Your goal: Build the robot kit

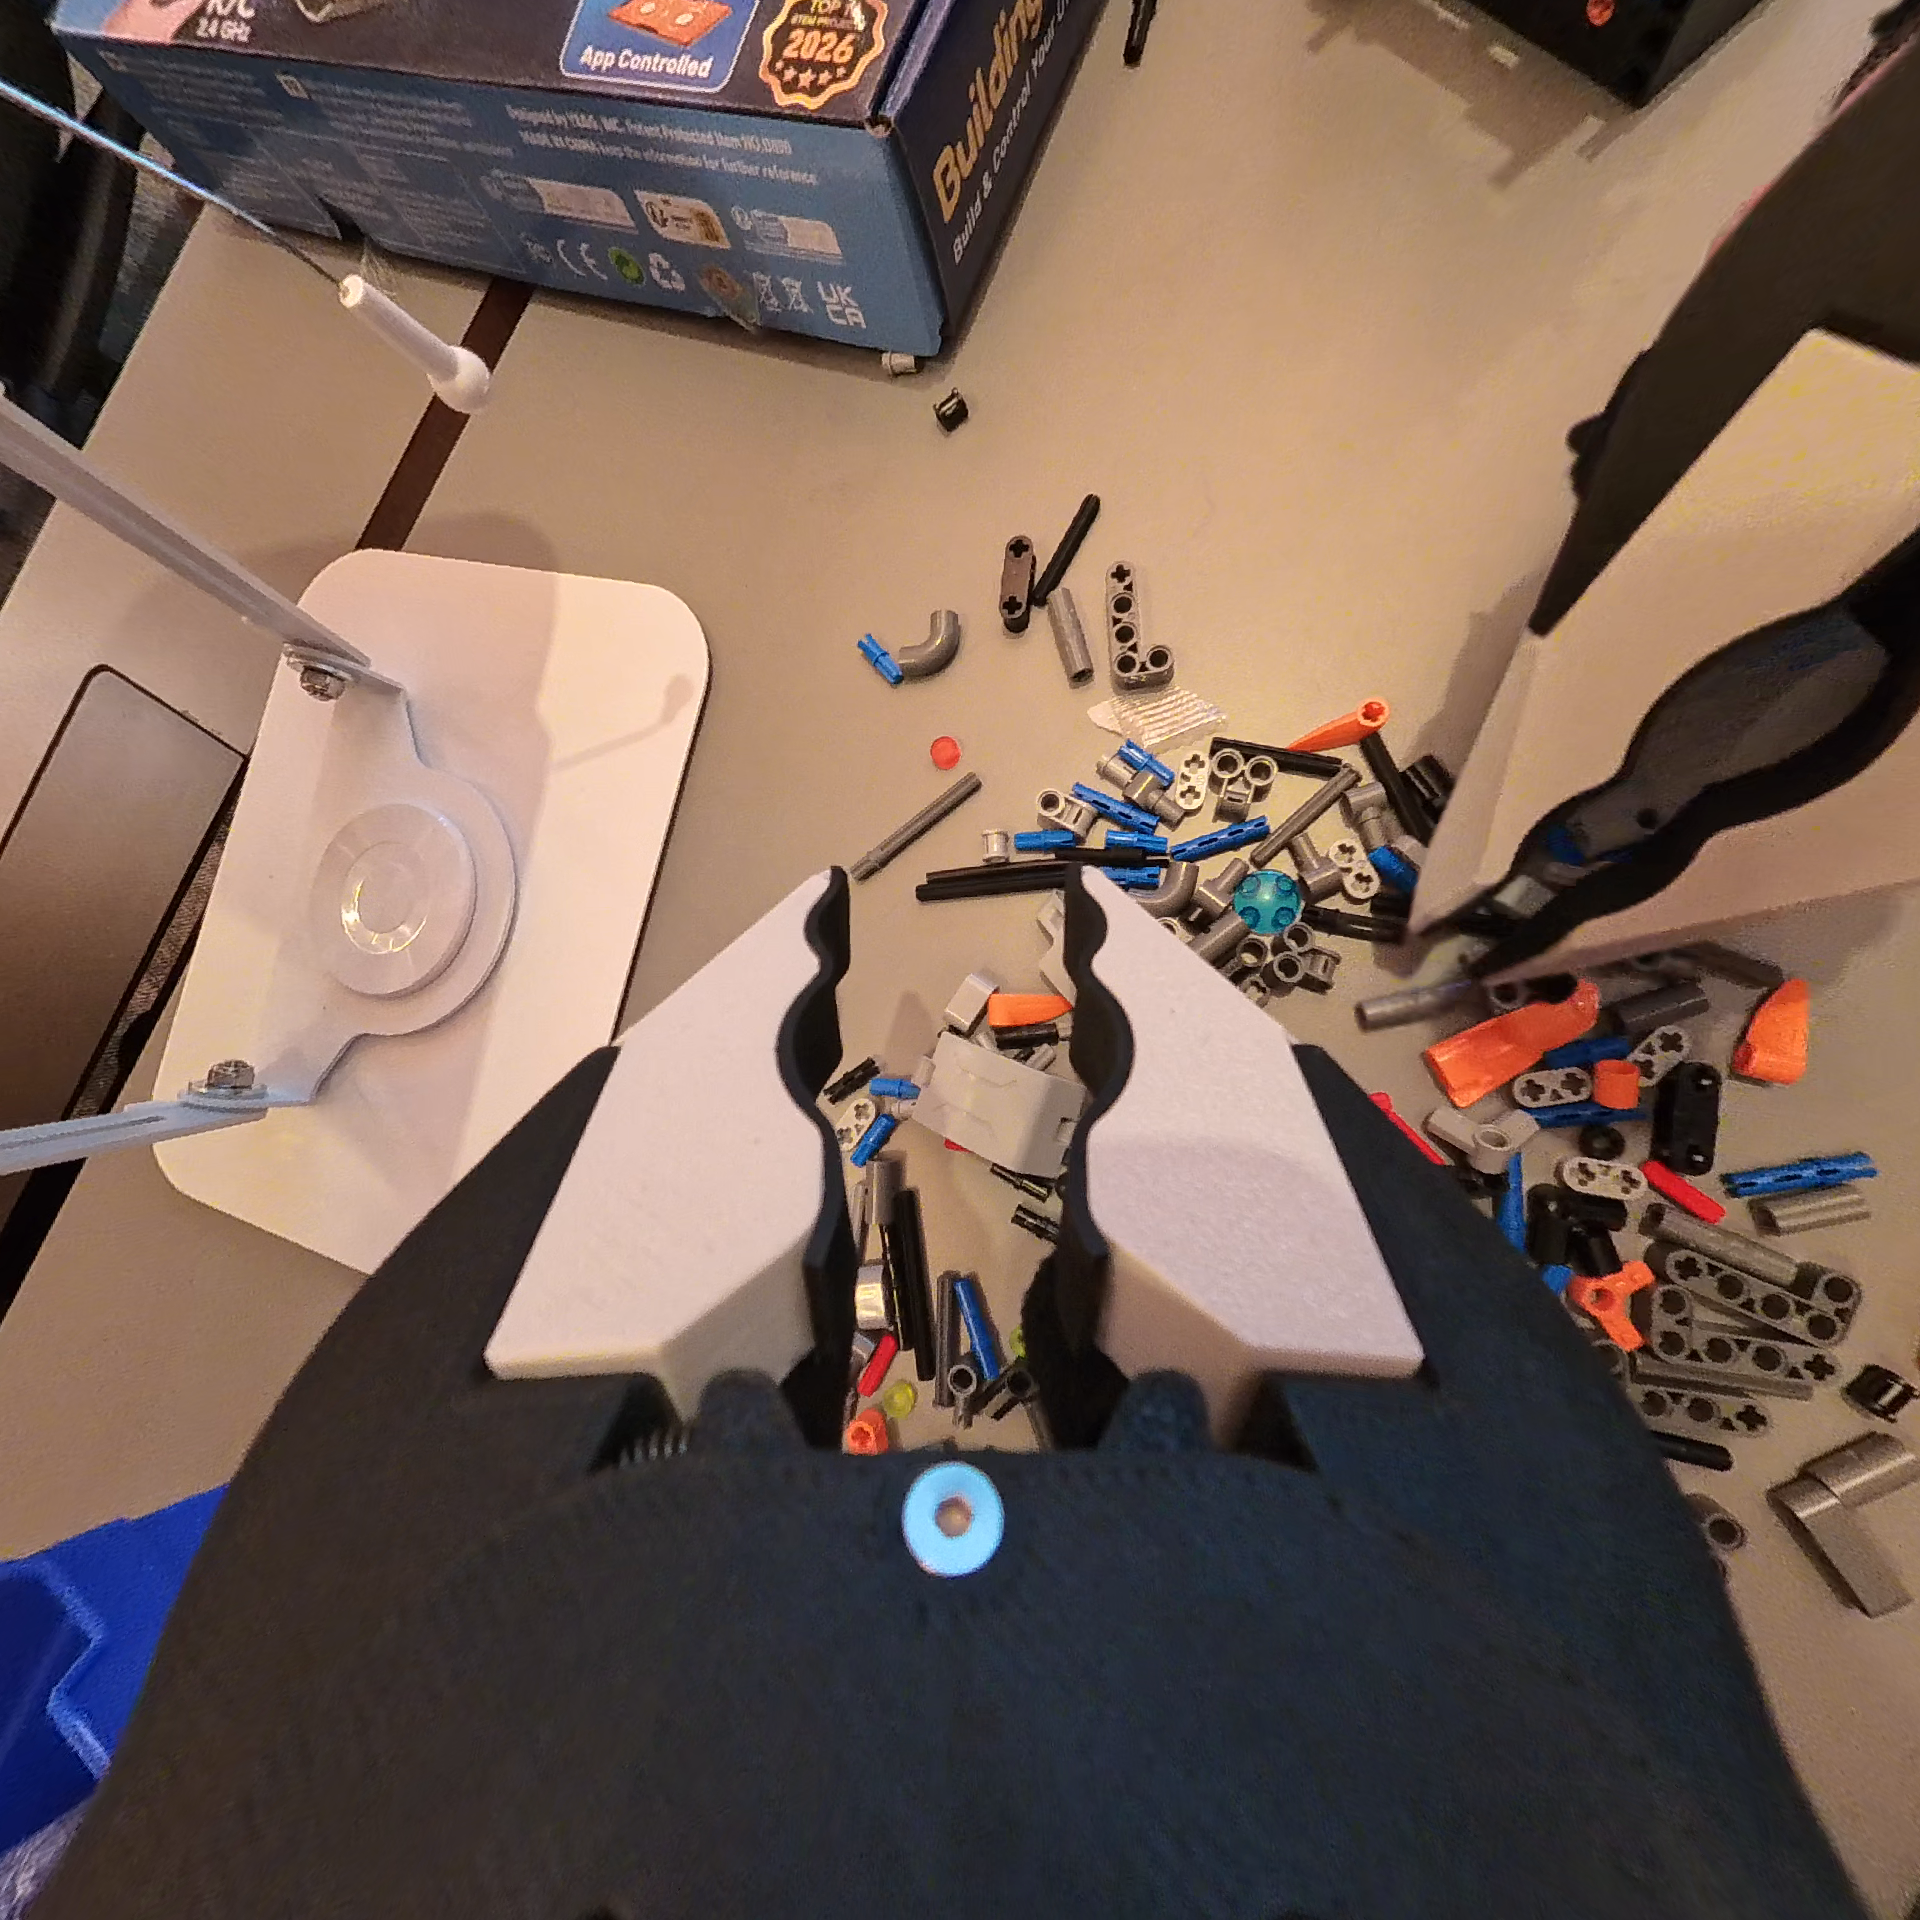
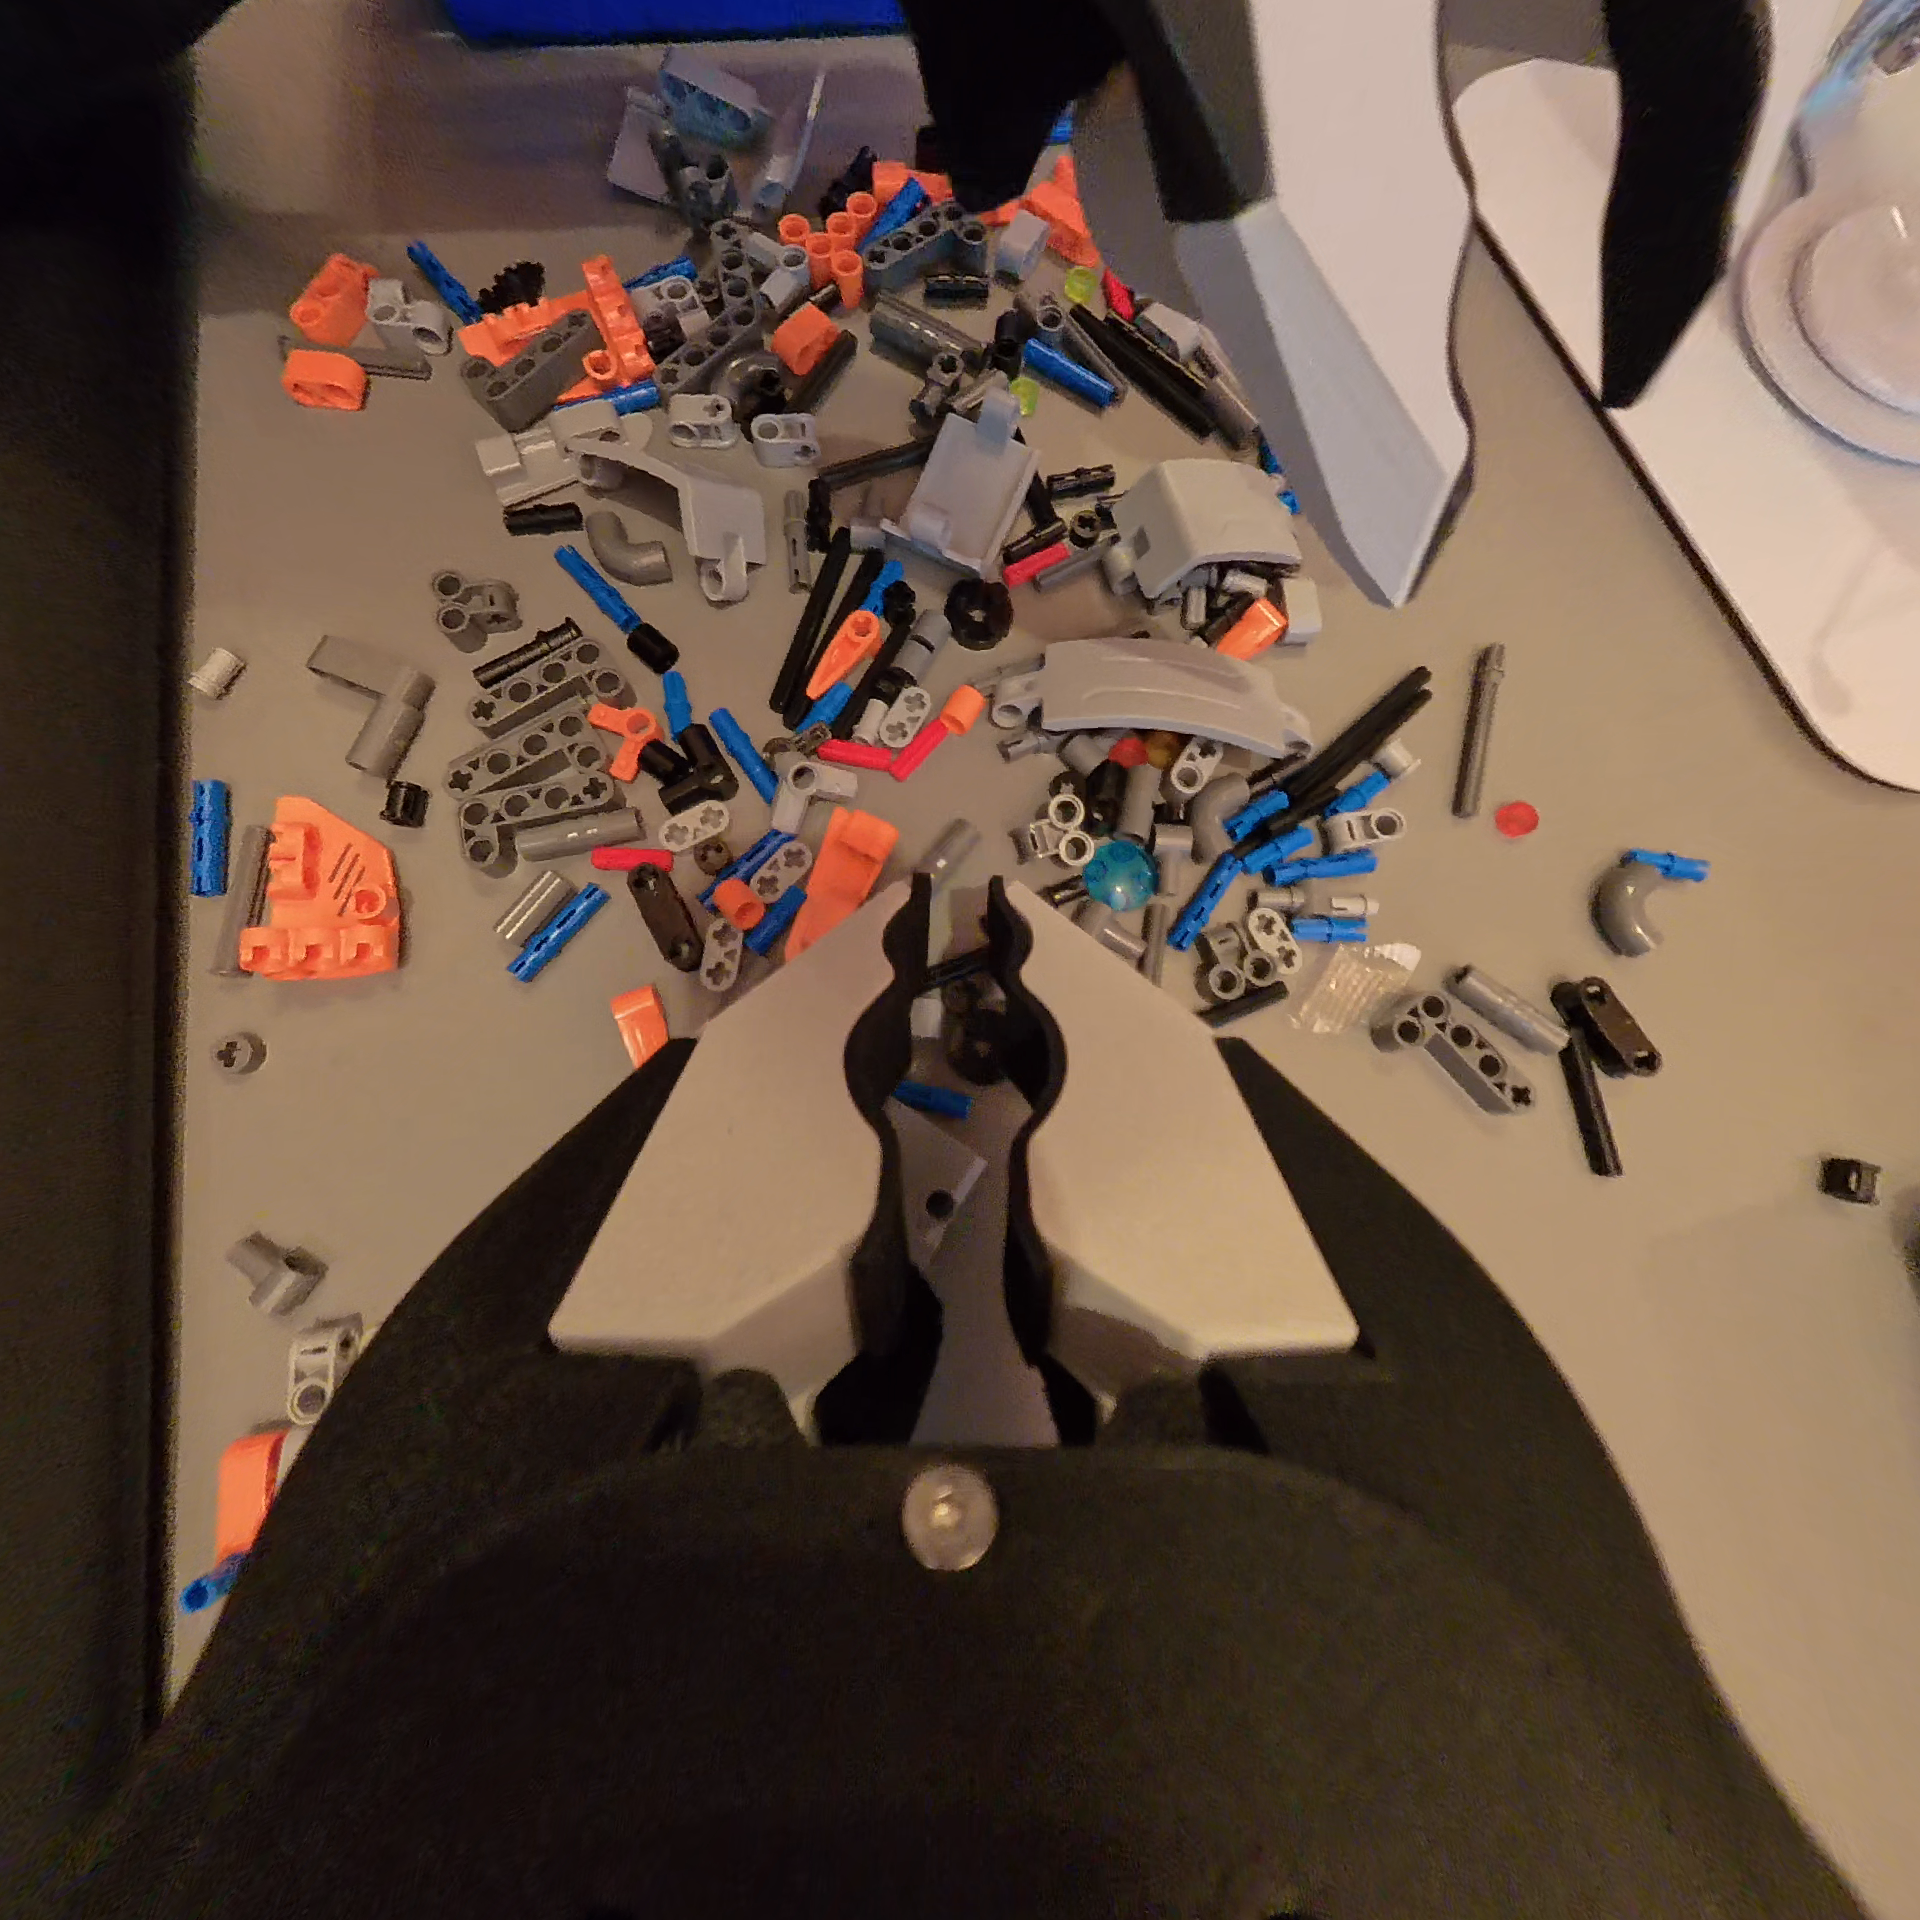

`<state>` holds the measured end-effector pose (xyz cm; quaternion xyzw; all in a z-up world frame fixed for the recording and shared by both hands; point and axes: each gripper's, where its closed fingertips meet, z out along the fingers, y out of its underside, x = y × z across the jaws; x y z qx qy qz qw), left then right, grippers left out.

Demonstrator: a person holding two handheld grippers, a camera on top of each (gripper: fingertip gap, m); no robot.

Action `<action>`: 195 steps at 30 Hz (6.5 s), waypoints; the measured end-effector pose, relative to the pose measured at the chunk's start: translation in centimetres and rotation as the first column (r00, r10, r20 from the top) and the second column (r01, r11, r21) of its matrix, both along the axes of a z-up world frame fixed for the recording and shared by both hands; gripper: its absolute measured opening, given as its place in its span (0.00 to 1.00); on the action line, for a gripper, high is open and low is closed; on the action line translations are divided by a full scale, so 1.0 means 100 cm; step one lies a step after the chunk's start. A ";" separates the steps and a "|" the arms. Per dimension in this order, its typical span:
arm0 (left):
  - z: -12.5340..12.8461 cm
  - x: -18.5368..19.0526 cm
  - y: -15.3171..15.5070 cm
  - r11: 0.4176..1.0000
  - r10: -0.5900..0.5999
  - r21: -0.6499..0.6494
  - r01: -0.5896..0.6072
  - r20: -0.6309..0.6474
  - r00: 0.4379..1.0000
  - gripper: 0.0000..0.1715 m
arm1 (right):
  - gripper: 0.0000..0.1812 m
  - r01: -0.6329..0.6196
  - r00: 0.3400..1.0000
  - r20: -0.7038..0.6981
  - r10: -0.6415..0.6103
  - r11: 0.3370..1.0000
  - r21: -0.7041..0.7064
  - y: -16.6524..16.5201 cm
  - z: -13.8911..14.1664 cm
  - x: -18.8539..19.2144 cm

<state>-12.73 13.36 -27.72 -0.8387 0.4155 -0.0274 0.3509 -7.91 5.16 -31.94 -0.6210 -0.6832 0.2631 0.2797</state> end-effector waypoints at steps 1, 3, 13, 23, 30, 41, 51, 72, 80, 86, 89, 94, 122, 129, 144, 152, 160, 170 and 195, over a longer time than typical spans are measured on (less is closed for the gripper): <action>0.000 0.000 0.000 1.000 0.000 0.001 0.000 0.000 1.000 0.23 | 0.05 0.000 1.000 -0.007 0.000 1.000 -0.009 0.000 0.001 0.001; 0.001 0.000 0.000 1.000 -0.001 0.002 0.001 0.001 1.000 0.23 | 0.05 -0.011 1.000 -0.020 0.011 0.999 -0.030 -0.002 0.004 0.001; 0.002 0.000 0.000 1.000 -0.001 0.005 0.001 0.002 1.000 0.23 | 0.05 -0.105 0.992 0.066 0.108 0.993 -0.055 -0.024 -0.013 0.002; -0.001 0.001 0.000 1.000 -0.003 -0.004 0.003 0.000 1.000 0.23 | 0.06 -0.099 0.991 0.076 0.108 0.990 -0.102 -0.032 -0.012 0.001; -0.003 0.002 0.000 1.000 -0.006 -0.008 0.006 -0.004 1.000 0.23 | 0.07 -0.069 0.994 0.078 0.075 0.995 -0.074 -0.025 -0.012 0.000; -0.004 0.001 0.000 1.000 -0.004 -0.007 0.003 -0.016 1.000 0.23 | 0.11 -0.045 0.994 0.101 0.046 0.999 -0.009 -0.018 -0.013 0.001; -0.003 0.000 0.000 1.000 -0.003 -0.004 0.003 -0.021 1.000 0.23 | 0.08 -0.096 0.991 0.092 0.092 0.994 0.044 -0.027 -0.008 -0.002; 0.037 0.031 -0.027 0.979 -0.108 -0.109 0.174 0.448 0.888 0.23 | 0.03 0.047 0.924 -0.348 -0.161 0.948 -0.314 0.019 0.069 0.007; 0.059 0.059 -0.041 0.942 -0.157 -0.123 0.314 0.663 0.732 0.19 | 0.04 0.108 0.828 -0.497 -0.260 0.943 -0.314 0.043 0.102 0.020; 0.059 0.075 -0.045 0.928 -0.178 -0.117 0.354 0.697 0.695 0.09 | 0.04 0.122 0.821 -0.518 -0.239 0.960 -0.251 0.040 0.106 0.019; 0.065 0.075 -0.044 0.928 -0.174 -0.106 0.357 0.724 0.667 0.06 | 0.04 0.126 0.810 -0.532 -0.244 0.960 -0.249 0.042 0.110 0.021; 0.070 0.078 -0.042 0.932 -0.177 -0.081 0.353 0.750 0.637 0.04 | 0.04 0.163 0.802 -0.544 -0.246 0.967 -0.197 0.045 0.115 0.024; 0.057 0.069 -0.033 0.966 -0.203 -0.019 0.259 0.568 0.798 0.00 | 0.10 0.249 0.862 -0.477 -0.170 0.963 0.107 0.049 0.118 0.032; 0.040 0.072 -0.039 0.958 -0.236 -0.040 0.284 0.453 0.860 0.00 | 0.15 0.223 0.894 -0.434 -0.114 0.952 0.210 0.044 0.114 0.030; 0.019 0.080 -0.054 0.931 -0.355 -0.015 0.366 0.207 0.912 0.00 | 0.04 0.065 0.969 -0.245 0.005 0.959 0.276 0.024 0.078 0.023; 0.034 0.081 -0.051 0.933 -0.356 0.046 0.357 0.255 0.899 0.00 | 0.02 0.104 0.941 -0.335 -0.036 0.977 0.188 0.027 0.094 0.027; 0.053 0.083 -0.047 0.937 -0.333 0.060 0.345 0.459 0.823 0.09 | 0.03 0.111 0.815 -0.562 -0.138 0.990 -0.083 0.036 0.135 0.039; 0.067 0.096 -0.052 0.921 -0.336 0.054 0.386 0.615 0.714 0.11 | 0.03 0.042 0.741 -0.646 -0.185 0.972 -0.230 0.036 0.151 0.044; 0.065 0.085 -0.057 0.921 -0.346 0.037 0.389 0.540 0.767 0.03 | 0.03 0.089 0.879 -0.460 -0.124 0.991 -0.098 0.032 0.121 0.044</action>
